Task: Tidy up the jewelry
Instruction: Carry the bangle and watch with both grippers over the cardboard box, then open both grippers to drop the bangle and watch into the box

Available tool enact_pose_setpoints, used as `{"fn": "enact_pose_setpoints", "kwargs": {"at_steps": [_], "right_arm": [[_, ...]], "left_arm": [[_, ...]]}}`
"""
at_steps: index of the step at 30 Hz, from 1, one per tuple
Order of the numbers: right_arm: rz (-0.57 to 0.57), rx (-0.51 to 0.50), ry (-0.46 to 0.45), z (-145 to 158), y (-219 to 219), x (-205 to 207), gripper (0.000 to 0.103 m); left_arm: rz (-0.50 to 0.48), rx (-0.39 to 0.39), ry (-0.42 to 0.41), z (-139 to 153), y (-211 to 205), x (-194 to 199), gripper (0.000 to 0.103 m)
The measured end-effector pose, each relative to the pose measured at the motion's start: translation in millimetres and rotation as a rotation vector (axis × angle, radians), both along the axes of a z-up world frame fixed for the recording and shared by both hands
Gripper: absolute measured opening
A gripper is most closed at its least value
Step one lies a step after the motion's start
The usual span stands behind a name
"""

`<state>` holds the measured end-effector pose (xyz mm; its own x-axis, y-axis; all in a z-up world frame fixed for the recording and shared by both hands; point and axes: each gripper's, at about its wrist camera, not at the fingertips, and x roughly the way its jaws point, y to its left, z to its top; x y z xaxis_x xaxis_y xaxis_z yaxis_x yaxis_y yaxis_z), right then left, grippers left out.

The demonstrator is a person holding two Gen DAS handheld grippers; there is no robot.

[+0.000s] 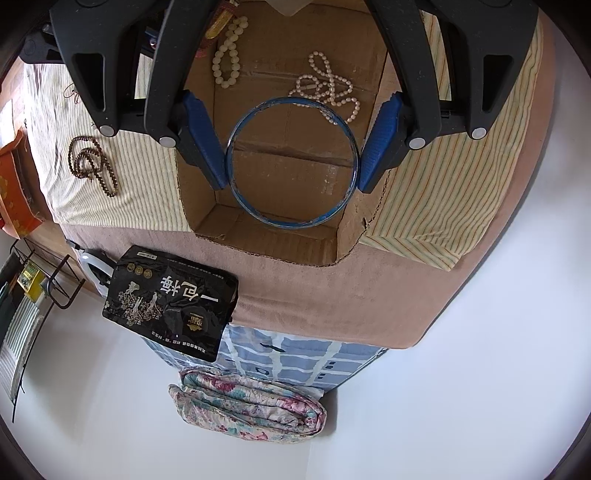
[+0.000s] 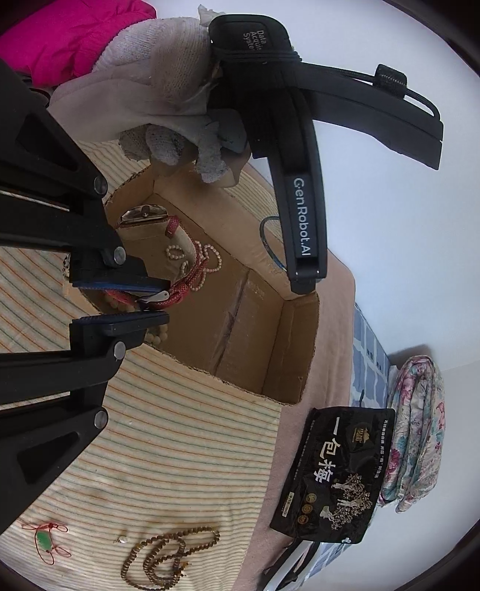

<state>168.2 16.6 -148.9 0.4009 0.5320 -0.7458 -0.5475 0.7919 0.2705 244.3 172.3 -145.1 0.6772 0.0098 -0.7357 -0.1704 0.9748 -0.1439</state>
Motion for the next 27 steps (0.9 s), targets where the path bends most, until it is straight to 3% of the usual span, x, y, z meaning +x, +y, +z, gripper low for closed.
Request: {"fn": "enact_pose_setpoints", "kwargs": {"at_steps": [2, 3, 7, 13, 27], "right_arm": [[0.011, -0.006, -0.003, -3, 3, 0, 0.009], [0.014, -0.002, -0.008, -3, 4, 0, 0.015], [0.000, 0.015, -0.013, -2, 1, -1, 0.047], [0.003, -0.004, -0.044, 3, 0, -5, 0.054], [-0.015, -0.015, -0.100, 20, -17, -12, 0.058]], "left_arm": [[0.002, -0.004, 0.001, 0, 0, 0, 0.074], [0.002, -0.002, 0.000, 0, 0, 1, 0.074], [0.002, -0.003, 0.011, -1, 0, 1, 0.074], [0.011, 0.000, 0.016, 0, -2, 1, 0.076], [0.009, 0.007, -0.023, 19, -13, -8, 0.076]]}}
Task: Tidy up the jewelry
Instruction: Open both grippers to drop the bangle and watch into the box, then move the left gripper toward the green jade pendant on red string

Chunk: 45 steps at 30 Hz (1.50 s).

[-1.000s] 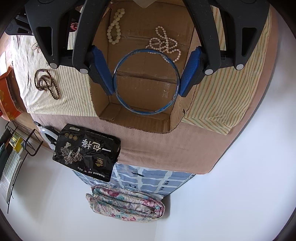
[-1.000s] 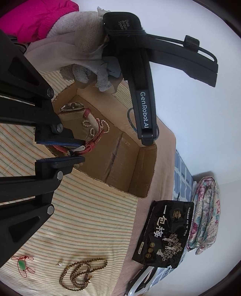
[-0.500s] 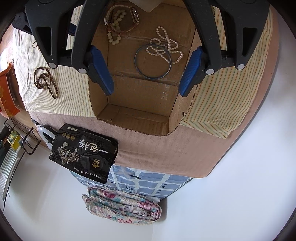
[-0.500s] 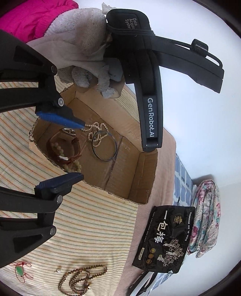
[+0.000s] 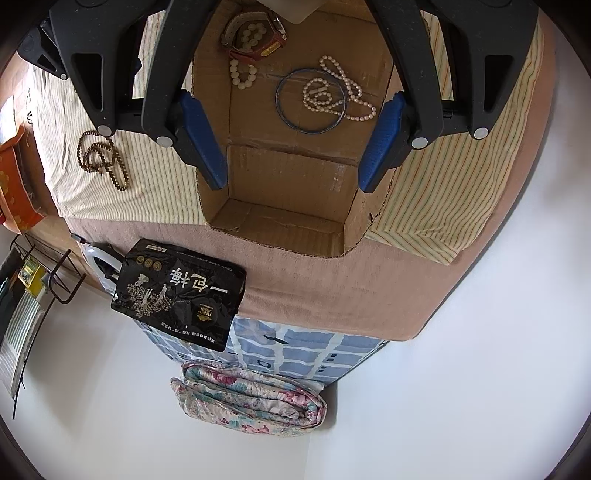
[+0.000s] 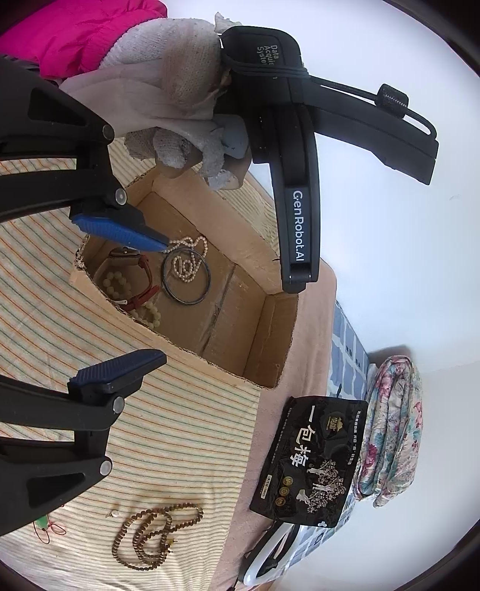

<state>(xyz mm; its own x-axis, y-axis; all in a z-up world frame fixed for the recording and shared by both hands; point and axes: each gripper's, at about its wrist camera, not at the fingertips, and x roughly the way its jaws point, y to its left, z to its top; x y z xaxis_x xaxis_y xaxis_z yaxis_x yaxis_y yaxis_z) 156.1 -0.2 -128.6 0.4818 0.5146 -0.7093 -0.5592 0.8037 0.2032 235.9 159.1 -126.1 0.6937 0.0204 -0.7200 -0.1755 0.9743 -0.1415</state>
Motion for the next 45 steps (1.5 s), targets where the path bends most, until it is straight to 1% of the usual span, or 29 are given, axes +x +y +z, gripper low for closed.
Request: {"fn": "enact_pose_setpoints", "kwargs": {"at_steps": [5, 10, 13, 15, 19, 21, 24, 30, 36, 41, 45], "right_arm": [[-0.012, -0.004, -0.019, 7, -10, -7, 0.061], [-0.047, -0.008, -0.070, 16, -32, -13, 0.079], [-0.070, -0.006, -0.081, 18, -51, -14, 0.086], [-0.088, -0.013, -0.089, 18, -65, -16, 0.088], [-0.121, -0.030, -0.100, 17, -96, -17, 0.094], [-0.149, -0.036, -0.107, 18, -114, -17, 0.096], [-0.203, -0.026, -0.117, 21, -145, -19, 0.101], [-0.301, -0.039, -0.123, 21, -200, -21, 0.102], [-0.373, -0.056, -0.102, 12, -247, -30, 0.102], [-0.407, -0.071, -0.081, 1, -271, -35, 0.102], [-0.402, -0.083, -0.057, -10, -274, -33, 0.102]], "left_arm": [[-0.006, 0.005, -0.025, 11, -8, -6, 0.076], [-0.024, 0.023, -0.059, 21, -21, -13, 0.076], [-0.033, 0.023, -0.069, 23, -29, -16, 0.076], [-0.042, 0.017, -0.076, 25, -36, -18, 0.076], [-0.069, 0.021, -0.088, 27, -50, -22, 0.076], [-0.092, 0.024, -0.087, 27, -60, -24, 0.076], [-0.126, 0.030, -0.086, 26, -75, -25, 0.076], [-0.197, 0.025, -0.083, 22, -107, -30, 0.076], [-0.275, 0.031, -0.059, 13, -141, -34, 0.076], [-0.314, 0.010, -0.030, 3, -166, -34, 0.076], [-0.334, 0.004, -0.008, -8, -183, -31, 0.076]]}}
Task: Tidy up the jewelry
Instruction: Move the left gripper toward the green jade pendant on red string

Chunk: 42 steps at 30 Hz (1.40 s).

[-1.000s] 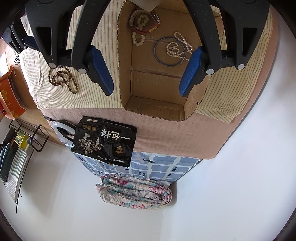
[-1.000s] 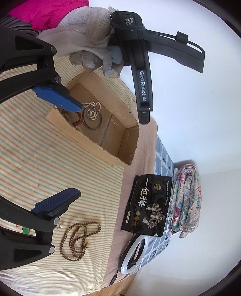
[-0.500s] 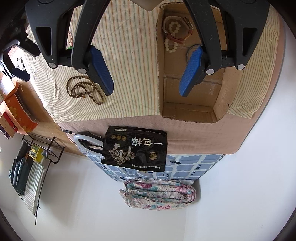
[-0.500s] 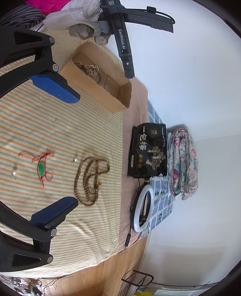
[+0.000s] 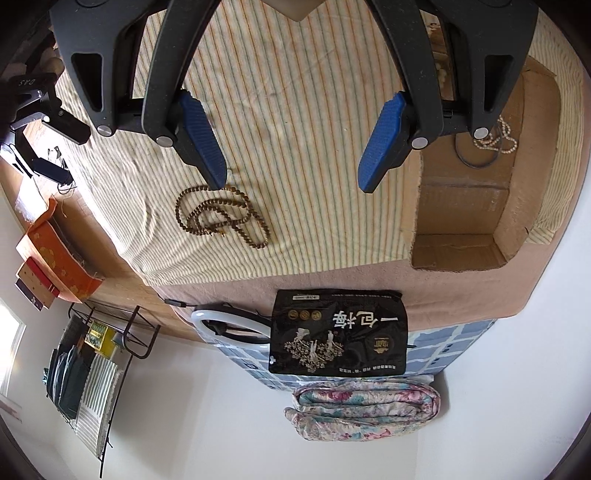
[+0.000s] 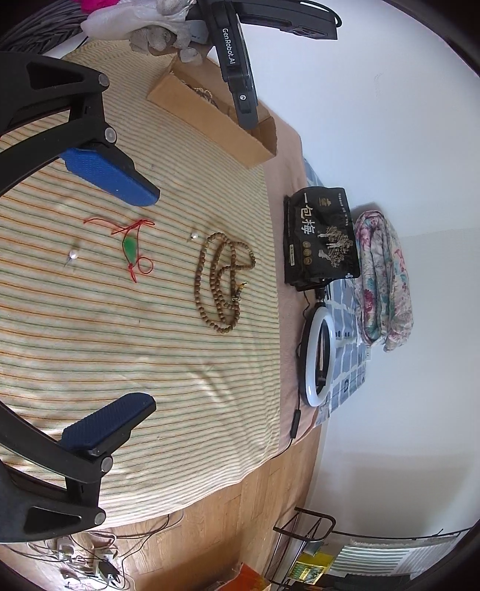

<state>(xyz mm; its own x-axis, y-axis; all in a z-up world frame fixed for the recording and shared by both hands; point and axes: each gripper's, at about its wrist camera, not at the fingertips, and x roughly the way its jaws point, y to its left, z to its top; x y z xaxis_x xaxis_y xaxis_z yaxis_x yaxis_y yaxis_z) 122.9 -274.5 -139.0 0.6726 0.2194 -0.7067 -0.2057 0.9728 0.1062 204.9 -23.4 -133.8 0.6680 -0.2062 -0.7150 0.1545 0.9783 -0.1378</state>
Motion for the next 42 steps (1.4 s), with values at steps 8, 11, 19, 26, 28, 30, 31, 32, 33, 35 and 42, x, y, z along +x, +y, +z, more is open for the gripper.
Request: {"fn": "enact_pose_setpoints", "kwargs": {"at_steps": [8, 11, 19, 26, 28, 30, 31, 32, 33, 35, 42], "right_arm": [[0.061, -0.053, 0.040, -20, 12, 8, 0.102], [0.061, -0.023, 0.054, -23, 9, 14, 0.102], [0.040, 0.002, 0.090, -38, -1, 35, 0.102], [0.101, -0.032, 0.089, -44, -8, 62, 0.100], [0.123, -0.086, 0.080, -45, -4, 67, 0.100], [0.126, -0.094, 0.101, -47, -5, 73, 0.099], [0.120, -0.078, 0.112, -48, -8, 75, 0.099], [0.108, -0.058, 0.122, -49, -12, 78, 0.099], [0.094, -0.040, 0.129, -51, -16, 79, 0.098], [0.066, -0.022, 0.137, -53, -24, 83, 0.098], [0.005, 0.023, 0.124, -50, -42, 86, 0.098]], "left_arm": [[-0.035, 0.032, 0.014, -12, -24, 4, 0.076], [-0.049, 0.044, 0.016, -15, -28, 7, 0.076], [-0.078, 0.046, 0.046, -29, -30, 9, 0.076], [-0.143, 0.022, 0.076, -45, -43, -4, 0.076], [-0.175, 0.029, 0.080, -50, -52, -9, 0.076], [-0.220, 0.029, 0.088, -54, -63, -14, 0.076], [-0.245, 0.029, 0.093, -56, -69, -16, 0.076], [-0.270, 0.031, 0.096, -59, -76, -19, 0.075], [-0.298, 0.038, 0.099, -62, -83, -21, 0.070], [-0.347, 0.070, 0.106, -69, -98, -25, 0.065], [-0.423, 0.130, 0.120, -89, -134, -25, 0.053]]}}
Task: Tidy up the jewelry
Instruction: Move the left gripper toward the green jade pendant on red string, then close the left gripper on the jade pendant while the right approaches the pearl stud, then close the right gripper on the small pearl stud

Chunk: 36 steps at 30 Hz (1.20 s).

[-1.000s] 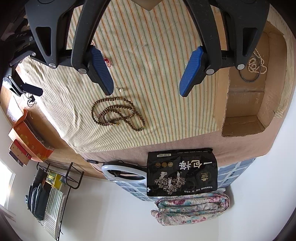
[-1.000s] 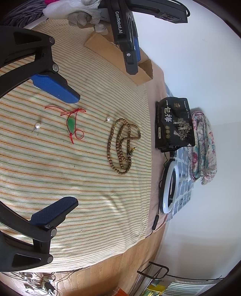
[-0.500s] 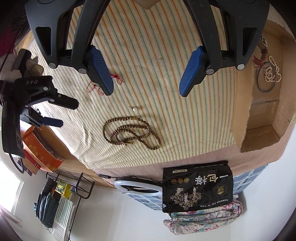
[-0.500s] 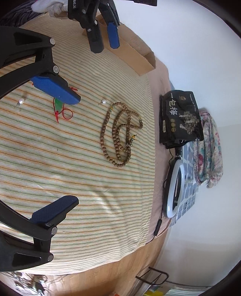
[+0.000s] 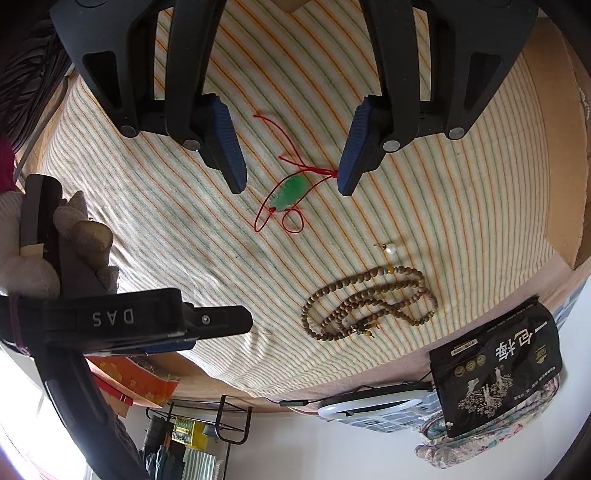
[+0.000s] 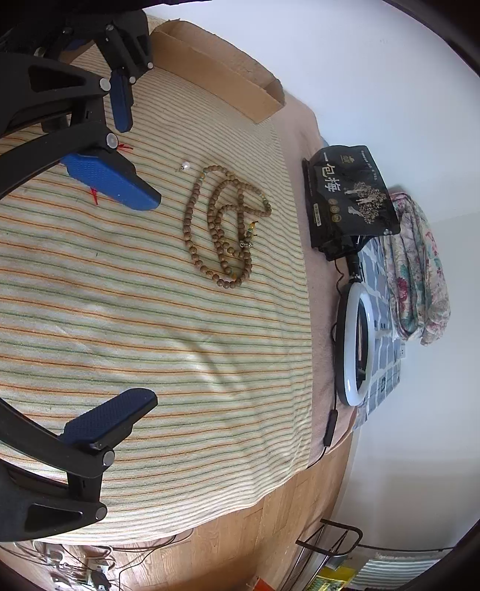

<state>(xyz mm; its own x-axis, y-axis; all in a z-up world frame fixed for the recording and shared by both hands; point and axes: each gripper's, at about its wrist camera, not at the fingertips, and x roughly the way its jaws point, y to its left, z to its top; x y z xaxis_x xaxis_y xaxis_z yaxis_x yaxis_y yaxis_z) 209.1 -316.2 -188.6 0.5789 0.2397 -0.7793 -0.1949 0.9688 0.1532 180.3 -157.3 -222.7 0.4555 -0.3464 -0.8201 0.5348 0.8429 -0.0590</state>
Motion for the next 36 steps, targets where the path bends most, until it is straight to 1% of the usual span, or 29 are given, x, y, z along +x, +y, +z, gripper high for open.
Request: {"fn": "enact_pose_setpoints", "kwargs": {"at_steps": [3, 4, 5, 6, 7, 13, 15, 16, 19, 20, 21, 23, 25, 29, 31, 36], "right_arm": [[-0.011, 0.016, 0.006, 0, -3, 1, 0.098], [-0.009, 0.026, 0.011, -1, -4, 1, 0.097], [-0.008, 0.035, 0.019, -1, -4, 0, 0.094], [-0.005, 0.040, 0.027, -2, -5, -1, 0.089], [-0.001, 0.044, 0.030, -2, -5, -2, 0.087], [0.015, 0.049, 0.036, 0, -7, -20, 0.087], [0.018, 0.056, 0.041, -1, -7, -25, 0.087], [0.020, 0.056, 0.044, 0, -6, -28, 0.087], [0.036, 0.041, 0.046, -1, -2, -37, 0.087], [0.043, 0.033, 0.048, -2, 0, -40, 0.087], [0.052, 0.027, 0.049, -3, 3, -43, 0.087], [0.073, 0.019, 0.057, -7, 8, -50, 0.086], [0.108, 0.005, 0.071, -12, 15, -57, 0.081], [0.192, -0.051, 0.069, -20, 36, -76, 0.077], [0.231, -0.066, 0.067, -23, 44, -85, 0.074], [0.298, -0.115, 0.082, -33, 64, -98, 0.067]], "left_arm": [[-0.003, 0.014, 0.000, -5, -6, 4, 0.053], [-0.003, 0.019, -0.002, -6, -7, 5, 0.052], [-0.002, 0.027, -0.004, -8, -7, 7, 0.048], [-0.002, 0.035, -0.002, -10, -7, 8, 0.045], [-0.002, 0.037, 0.001, -11, -7, 9, 0.045], [-0.013, 0.037, 0.012, -19, -7, 14, 0.044], [-0.014, 0.040, 0.015, -21, -8, 16, 0.036], [-0.011, 0.041, 0.018, -22, -9, 17, 0.035], [0.003, 0.048, 0.014, -23, -7, 20, 0.027], [0.007, 0.057, 0.008, -23, -7, 20, 0.021], [0.011, 0.066, 0.002, -24, -6, 21, 0.020], [0.017, 0.061, 0.006, -24, -2, 21, 0.020], [0.029, 0.060, 0.008, -24, 3, 21, 0.020], [0.048, 0.072, 0.005, -23, 14, 15, 0.020], [0.062, 0.071, 0.011, -23, 21, 12, 0.020], [0.101, 0.074, 0.022, -22, 39, 6, 0.019]]}}
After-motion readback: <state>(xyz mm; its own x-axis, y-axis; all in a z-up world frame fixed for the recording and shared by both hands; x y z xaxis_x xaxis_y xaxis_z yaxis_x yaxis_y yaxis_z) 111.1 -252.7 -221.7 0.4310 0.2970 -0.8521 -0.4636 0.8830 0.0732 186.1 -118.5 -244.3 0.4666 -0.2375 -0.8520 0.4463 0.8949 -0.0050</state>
